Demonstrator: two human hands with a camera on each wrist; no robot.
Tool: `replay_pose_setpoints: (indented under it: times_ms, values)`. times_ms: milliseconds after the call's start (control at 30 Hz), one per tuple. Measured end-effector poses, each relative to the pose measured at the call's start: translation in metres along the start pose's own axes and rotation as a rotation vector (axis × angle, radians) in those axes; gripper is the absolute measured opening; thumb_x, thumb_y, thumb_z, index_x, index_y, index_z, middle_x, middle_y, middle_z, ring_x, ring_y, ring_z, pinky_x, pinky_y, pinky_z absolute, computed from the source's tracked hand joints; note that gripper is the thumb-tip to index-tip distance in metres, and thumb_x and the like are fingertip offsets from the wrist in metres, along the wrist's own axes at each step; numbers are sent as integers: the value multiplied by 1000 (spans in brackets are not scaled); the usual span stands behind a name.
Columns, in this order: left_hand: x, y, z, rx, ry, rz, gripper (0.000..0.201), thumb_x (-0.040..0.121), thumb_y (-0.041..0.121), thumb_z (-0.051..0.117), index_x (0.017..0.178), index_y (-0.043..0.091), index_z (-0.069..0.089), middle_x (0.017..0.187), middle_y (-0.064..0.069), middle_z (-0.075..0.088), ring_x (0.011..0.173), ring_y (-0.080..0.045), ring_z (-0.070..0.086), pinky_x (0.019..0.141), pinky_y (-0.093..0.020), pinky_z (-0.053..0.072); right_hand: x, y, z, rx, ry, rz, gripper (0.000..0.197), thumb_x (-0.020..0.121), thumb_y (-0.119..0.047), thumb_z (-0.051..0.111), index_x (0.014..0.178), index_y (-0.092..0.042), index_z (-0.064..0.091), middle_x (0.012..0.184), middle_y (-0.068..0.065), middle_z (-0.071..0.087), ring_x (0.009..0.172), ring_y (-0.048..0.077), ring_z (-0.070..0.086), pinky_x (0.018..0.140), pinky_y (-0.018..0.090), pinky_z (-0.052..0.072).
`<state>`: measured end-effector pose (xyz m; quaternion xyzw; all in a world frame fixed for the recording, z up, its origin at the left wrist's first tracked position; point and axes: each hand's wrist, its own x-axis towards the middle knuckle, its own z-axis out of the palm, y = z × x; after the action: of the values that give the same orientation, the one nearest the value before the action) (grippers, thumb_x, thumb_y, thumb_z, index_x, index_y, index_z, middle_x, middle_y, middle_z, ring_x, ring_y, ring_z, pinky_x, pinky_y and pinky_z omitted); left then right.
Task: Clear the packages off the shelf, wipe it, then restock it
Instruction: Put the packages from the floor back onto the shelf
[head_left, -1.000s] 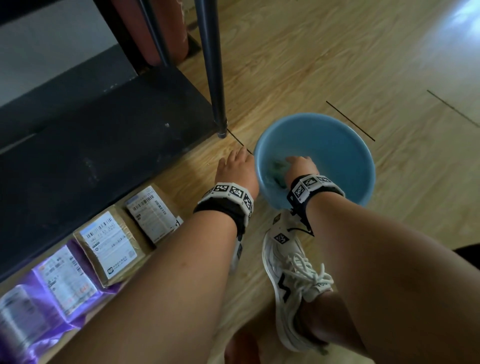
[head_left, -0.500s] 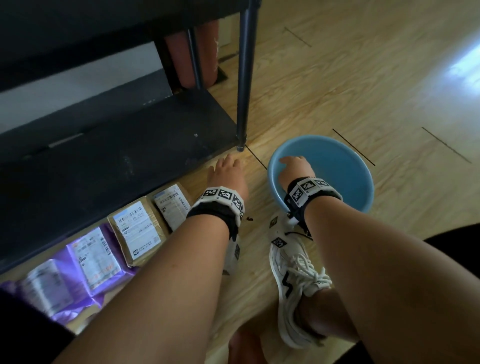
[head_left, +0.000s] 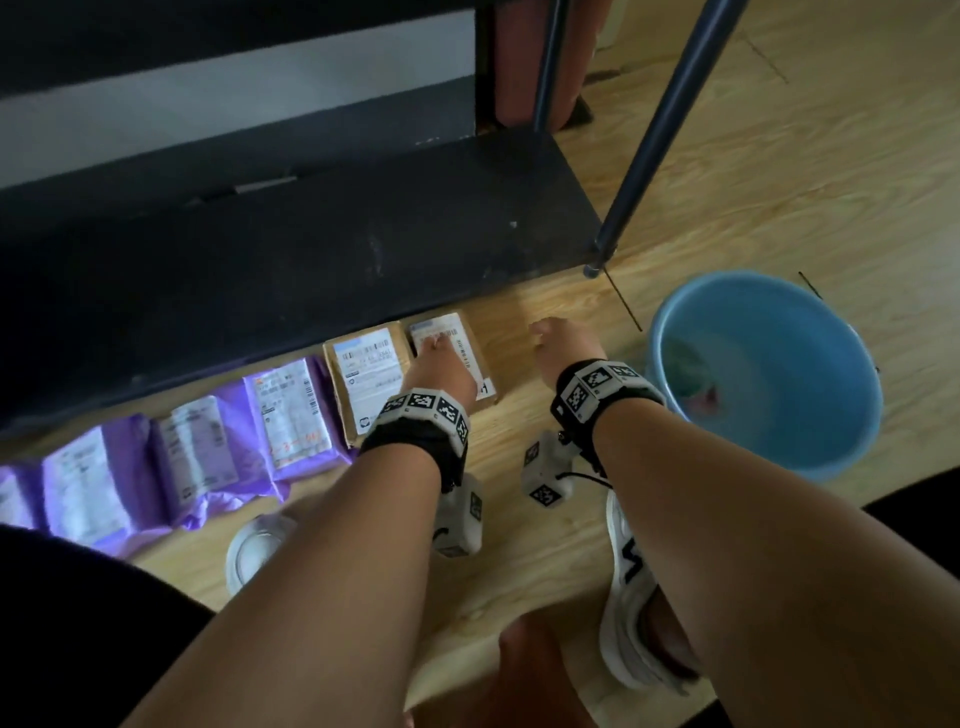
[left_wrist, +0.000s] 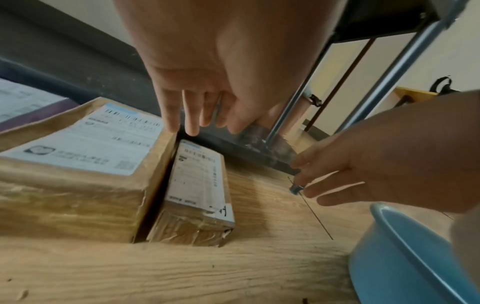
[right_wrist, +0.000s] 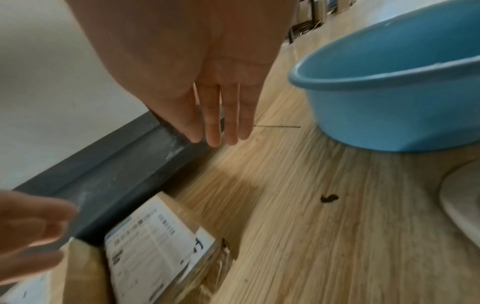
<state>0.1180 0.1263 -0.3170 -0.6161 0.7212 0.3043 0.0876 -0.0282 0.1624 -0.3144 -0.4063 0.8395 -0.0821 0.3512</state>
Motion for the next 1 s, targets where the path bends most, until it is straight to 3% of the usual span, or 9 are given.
replay_pose_setpoints:
  times_ms: [67, 200, 400, 467, 533, 600, 733, 900, 1000]
  values:
    - [8, -5, 5, -32, -30, -11, 46, 95, 5, 36, 141, 5, 38, 141, -15, 43, 118, -32, 54, 88, -36, 46, 8, -8, 13, -22, -44, -1, 52, 93, -6, 44, 141, -26, 46, 133, 4, 57, 105, 20, 59, 70, 24, 44]
    - [26, -9, 16, -69, -92, -46, 47, 95, 6, 36, 142, 2, 35, 141, -19, 43, 122, -32, 52, 96, -36, 46, 24, -21, 31, -145, -141, -54, 41, 97, -9, 41, 136, -14, 51, 132, 9, 57, 115, 25, 59, 90, 33, 52]
    - [44, -10, 21, -113, -179, -145, 56, 93, -1, 37, 147, -3, 22, 147, -22, 35, 127, -33, 48, 101, -41, 47, 36, -24, 40, -203, -189, -111, 38, 98, -9, 38, 130, -9, 57, 130, 12, 60, 117, 27, 58, 95, 33, 48]
    - [47, -9, 22, -140, -188, -179, 58, 92, -1, 39, 148, -1, 20, 148, -20, 34, 128, -33, 47, 101, -42, 47, 39, -24, 42, -202, -216, -91, 36, 99, -12, 38, 128, -10, 58, 127, 11, 61, 112, 26, 60, 90, 32, 49]
    - [48, -9, 22, -138, -199, -190, 58, 92, -1, 40, 147, -3, 21, 145, -21, 37, 127, -33, 48, 100, -41, 48, 41, -24, 47, -201, -242, -56, 30, 100, -15, 40, 119, -7, 61, 115, 11, 65, 95, 23, 61, 74, 28, 50]
    - [51, -8, 22, -118, -190, -200, 55, 93, 1, 40, 145, -4, 24, 142, -22, 42, 125, -33, 50, 99, -39, 49, 43, -23, 52, -206, -265, -25, 25, 99, -14, 42, 111, -5, 62, 103, 10, 66, 81, 20, 57, 59, 23, 44]
    - [52, -6, 24, -73, -239, -222, 46, 98, 5, 37, 142, -6, 31, 140, -19, 46, 125, -31, 51, 101, -36, 47, 44, -18, 58, -173, -289, 13, 26, 95, -7, 44, 111, -7, 63, 95, 6, 61, 82, 21, 56, 70, 28, 46]
    - [49, -4, 22, -39, -259, -190, 36, 98, 6, 38, 131, -5, 49, 128, -18, 57, 115, -31, 58, 92, -34, 48, 40, -12, 50, -130, -252, 35, 28, 91, -4, 47, 115, -9, 61, 106, 8, 66, 82, 21, 58, 69, 28, 46]
    - [38, 0, 11, -43, -162, -139, 33, 97, 6, 41, 125, -4, 54, 126, -19, 59, 115, -32, 58, 93, -35, 47, 34, -14, 36, -57, -202, 65, 32, 89, -7, 51, 120, -11, 56, 97, 2, 63, 83, 19, 58, 70, 29, 48]
